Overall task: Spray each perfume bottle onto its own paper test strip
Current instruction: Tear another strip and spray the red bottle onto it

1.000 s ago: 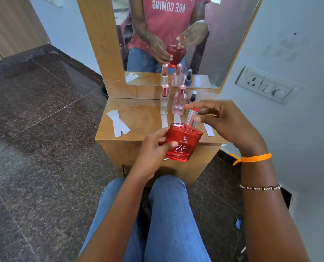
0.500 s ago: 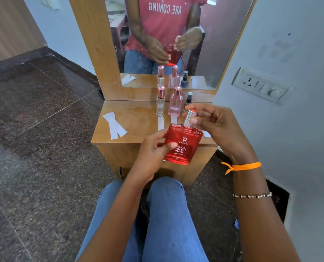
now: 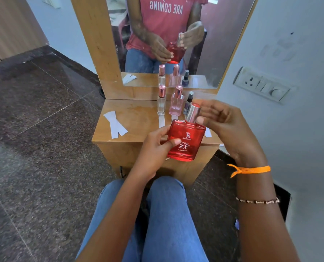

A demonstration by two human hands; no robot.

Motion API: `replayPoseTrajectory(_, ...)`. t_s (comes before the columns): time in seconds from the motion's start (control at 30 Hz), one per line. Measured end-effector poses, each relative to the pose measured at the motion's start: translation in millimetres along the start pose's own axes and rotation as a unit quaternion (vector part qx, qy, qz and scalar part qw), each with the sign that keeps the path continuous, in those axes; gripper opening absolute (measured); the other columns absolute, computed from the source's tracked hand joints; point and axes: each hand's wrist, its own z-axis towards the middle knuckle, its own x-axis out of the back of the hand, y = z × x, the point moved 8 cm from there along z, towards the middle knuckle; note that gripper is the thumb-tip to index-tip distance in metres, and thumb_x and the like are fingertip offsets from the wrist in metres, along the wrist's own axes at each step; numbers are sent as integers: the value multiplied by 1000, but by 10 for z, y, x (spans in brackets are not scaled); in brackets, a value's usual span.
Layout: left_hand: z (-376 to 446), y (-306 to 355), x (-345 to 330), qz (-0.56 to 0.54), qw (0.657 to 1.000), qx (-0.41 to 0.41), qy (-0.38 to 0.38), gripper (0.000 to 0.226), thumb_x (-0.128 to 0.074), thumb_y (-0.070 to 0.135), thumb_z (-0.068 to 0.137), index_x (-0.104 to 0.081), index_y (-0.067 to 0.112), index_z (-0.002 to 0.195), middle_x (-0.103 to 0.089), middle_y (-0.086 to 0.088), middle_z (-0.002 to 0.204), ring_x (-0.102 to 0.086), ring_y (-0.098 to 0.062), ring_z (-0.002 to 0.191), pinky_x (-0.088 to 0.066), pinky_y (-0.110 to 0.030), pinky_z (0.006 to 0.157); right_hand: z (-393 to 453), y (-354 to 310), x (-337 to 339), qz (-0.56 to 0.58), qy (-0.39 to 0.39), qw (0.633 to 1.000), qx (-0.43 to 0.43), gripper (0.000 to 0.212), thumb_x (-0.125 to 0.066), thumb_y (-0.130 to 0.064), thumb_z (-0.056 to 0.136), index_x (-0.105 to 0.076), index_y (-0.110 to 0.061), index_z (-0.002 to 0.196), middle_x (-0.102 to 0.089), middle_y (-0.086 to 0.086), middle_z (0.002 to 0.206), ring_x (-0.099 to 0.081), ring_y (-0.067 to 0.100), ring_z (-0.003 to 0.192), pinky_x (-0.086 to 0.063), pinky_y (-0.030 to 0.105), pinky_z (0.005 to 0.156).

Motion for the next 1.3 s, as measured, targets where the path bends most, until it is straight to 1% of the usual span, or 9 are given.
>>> replayPoseTrajectory(0.13, -1, -34, -39, -1, 998, 21, -62, 31, -61, 11, 87, -62, 22, 116, -71, -4, 104, -68, -15, 95, -53, -18, 70, -12, 75, 25, 67, -6, 998, 19, 31, -62, 1, 83, -67, -14, 110, -75, -3, 98, -69, 16, 98, -55, 26, 83)
replayPoseTrajectory(0.3, -29, -102, -129, -14, 992, 47, -120, 30, -62, 13, 85, -63, 21, 114, -72, 0, 99, -68, -15, 95, -55, -23, 75, -91, 136, -100, 92, -105, 990, 8, 33, -59, -12, 86, -64, -18, 118, -72, -1, 100, -64, 15, 101, -53, 31, 88)
replayPoseTrajectory(0.4, -28, -109, -144, -15, 992, 52, -117, 31, -63, 18, 83, -64, 22, 114, -72, -2, 101, -67, -19, 98, -57, -28, 80, -106, 155, -46, 118, -49, 992, -1, 29, -63, -14, 82, -66, -17, 112, -73, 2, 104, -67, 17, 102, -57, 31, 82)
replayPoseTrajectory(0.5, 6, -128, -139, 18, 998, 40, -53, 31, -63, 12, 86, -64, 24, 114, -72, -4, 104, -67, -22, 99, -56, -38, 85, -144, 254, 82, 75, 86, 993, -15, 27, -70, -8, 78, -70, -18, 103, -76, -1, 90, -71, 12, 84, -57, 23, 64)
replayPoseTrajectory(0.6, 7, -195, -185, 41, 998, 53, -4, 31, -63, 11, 86, -63, 24, 115, -70, -5, 105, -65, -23, 101, -53, -49, 90, -192, 324, 170, 3, 197, 980, -17, 26, -79, -9, 71, -72, -17, 95, -74, -1, 82, -69, 13, 74, -55, 26, 64)
replayPoseTrajectory(0.87, 120, -185, -337, 42, 997, 58, -32, 39, -63, 17, 87, -58, 21, 125, -69, -7, 110, -64, -23, 103, -51, -49, 93, -414, 744, 257, 67, 93, 986, -121, 57, -78, -25, 63, -61, -15, 117, -72, 0, 104, -67, 14, 101, -55, 26, 81)
replayPoseTrajectory(1.03, 302, -52, -455, 137, 990, -12, -20, 41, -64, 24, 86, -56, 20, 126, -66, -3, 117, -61, -13, 106, -51, -33, 91, -433, 689, 463, 74, 159, 981, -86, 45, -72, -8, 71, -60, -7, 115, -70, 6, 102, -65, 18, 99, -56, 35, 88)
replayPoseTrajectory(1.17, 405, 30, -484, 351, 927, -113, 70, 27, -57, 23, 91, -60, 14, 116, -60, -4, 119, -51, -18, 111, -38, -23, 88, -264, 536, 760, 9, 263, 964, -38, 38, -66, 4, 80, -56, -10, 114, -65, 5, 105, -62, 14, 98, -53, 36, 92)
replayPoseTrajectory(1.3, 478, -67, -741, 467, 866, -177, 22, 25, -56, 19, 90, -60, 14, 114, -57, -1, 124, -43, -19, 119, -38, -32, 98, 27, 480, 884, -52, 294, 954, -11, 39, -64, 5, 80, -54, -10, 115, -62, 4, 107, -59, 14, 96, -50, 33, 91)
